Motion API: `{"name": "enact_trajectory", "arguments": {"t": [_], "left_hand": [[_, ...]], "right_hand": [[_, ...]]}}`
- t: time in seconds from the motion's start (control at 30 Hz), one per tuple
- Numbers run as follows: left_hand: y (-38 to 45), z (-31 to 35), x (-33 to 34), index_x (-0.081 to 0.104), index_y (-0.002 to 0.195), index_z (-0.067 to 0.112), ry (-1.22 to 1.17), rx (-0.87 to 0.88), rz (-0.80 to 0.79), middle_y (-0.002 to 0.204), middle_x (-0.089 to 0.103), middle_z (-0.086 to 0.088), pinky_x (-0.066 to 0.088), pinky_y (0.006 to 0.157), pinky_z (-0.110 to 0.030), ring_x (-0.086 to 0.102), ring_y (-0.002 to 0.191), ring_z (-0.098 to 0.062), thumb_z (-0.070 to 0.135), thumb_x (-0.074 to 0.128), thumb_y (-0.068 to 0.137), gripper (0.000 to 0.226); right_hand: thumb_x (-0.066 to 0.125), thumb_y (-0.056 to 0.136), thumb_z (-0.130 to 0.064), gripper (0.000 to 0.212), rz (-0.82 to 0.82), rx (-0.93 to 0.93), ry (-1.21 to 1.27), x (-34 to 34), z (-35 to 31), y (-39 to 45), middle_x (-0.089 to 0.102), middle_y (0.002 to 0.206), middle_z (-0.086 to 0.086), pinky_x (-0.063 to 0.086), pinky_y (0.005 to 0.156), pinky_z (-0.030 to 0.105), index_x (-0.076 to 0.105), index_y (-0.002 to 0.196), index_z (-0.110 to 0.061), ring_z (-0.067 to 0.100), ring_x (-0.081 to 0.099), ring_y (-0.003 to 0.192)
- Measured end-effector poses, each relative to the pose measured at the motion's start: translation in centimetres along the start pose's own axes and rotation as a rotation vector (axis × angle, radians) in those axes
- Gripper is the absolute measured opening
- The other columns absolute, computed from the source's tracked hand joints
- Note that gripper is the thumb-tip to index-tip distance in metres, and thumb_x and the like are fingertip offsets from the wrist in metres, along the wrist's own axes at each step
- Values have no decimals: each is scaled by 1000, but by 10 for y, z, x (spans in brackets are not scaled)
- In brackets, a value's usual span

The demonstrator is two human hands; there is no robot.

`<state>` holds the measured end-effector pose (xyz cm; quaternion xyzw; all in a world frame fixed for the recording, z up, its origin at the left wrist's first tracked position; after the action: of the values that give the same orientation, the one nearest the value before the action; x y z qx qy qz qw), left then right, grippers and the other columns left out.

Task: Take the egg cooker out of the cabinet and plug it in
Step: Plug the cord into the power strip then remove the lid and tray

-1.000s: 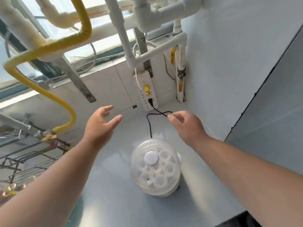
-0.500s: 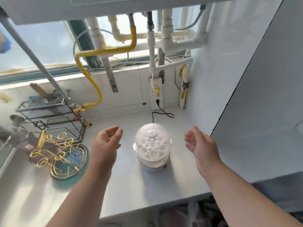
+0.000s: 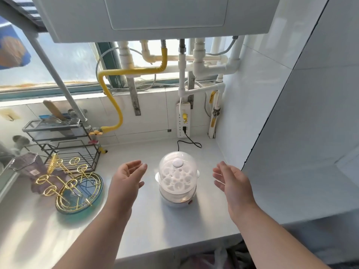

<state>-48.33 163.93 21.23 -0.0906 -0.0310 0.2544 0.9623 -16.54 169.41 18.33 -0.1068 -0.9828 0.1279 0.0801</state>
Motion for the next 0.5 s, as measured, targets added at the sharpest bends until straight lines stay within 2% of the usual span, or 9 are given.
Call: {"name": "enact_trajectory", "arguments": {"t": [0.1,0.17,0.2,0.27,0.33,0.43,0.5], "left_hand": [[5,-3,0,69,116,27,16,0,-9,126,73,-4,59,93,-43,69,118,-20,38,85,82,39],[11,-3,5,66,120,30,158,77,-39,129,71,5,55,87,-35,68,118,-15,52,85,67,60],[13,-3,10,64,125,32,272,123,-69,132,68,9,54,89,-35,66,121,-13,60,85,61,73],[18,-4,24,55,142,34,476,181,-163,143,57,14,51,103,-38,57,130,-10,70,85,54,100],[22,-7,43,42,156,36,616,210,-267,152,44,18,41,115,-37,44,140,-7,74,87,52,120],[26,-14,71,25,166,38,774,239,-382,170,27,10,27,126,-39,22,158,-12,78,87,46,141],[28,-20,83,16,168,43,824,227,-410,177,14,5,25,128,-44,11,163,-14,78,87,44,146]], "right_hand": [[69,101,-37,23,-50,-36,-52,18,-3,-3,79,104,3,60,98,42,75,103,-15,21,74,107],[69,101,-37,23,-57,-39,-64,23,0,-2,79,105,4,59,99,44,76,103,-14,21,74,107],[68,102,-37,23,-53,-30,-59,23,3,0,79,105,4,60,99,44,76,103,-14,21,74,107],[67,102,-37,24,-34,-1,-48,20,9,4,78,104,5,59,100,47,75,101,-14,24,73,108],[65,103,-39,27,-19,29,-34,18,17,8,78,104,4,59,101,48,75,101,-14,26,73,110],[61,104,-46,34,-11,79,-41,16,25,14,78,108,5,58,102,47,76,105,-16,22,74,109],[58,103,-53,39,-28,111,-45,16,30,17,79,112,3,58,101,45,75,110,-18,15,75,108]]}}
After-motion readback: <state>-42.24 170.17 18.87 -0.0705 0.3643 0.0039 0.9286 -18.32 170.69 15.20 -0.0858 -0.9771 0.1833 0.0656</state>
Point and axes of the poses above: each hand's wrist, its own y-axis towards the middle knuckle, its own x-axis out of the palm, z = x × y, the point moved 6 cm from there along y, towards the middle knuckle
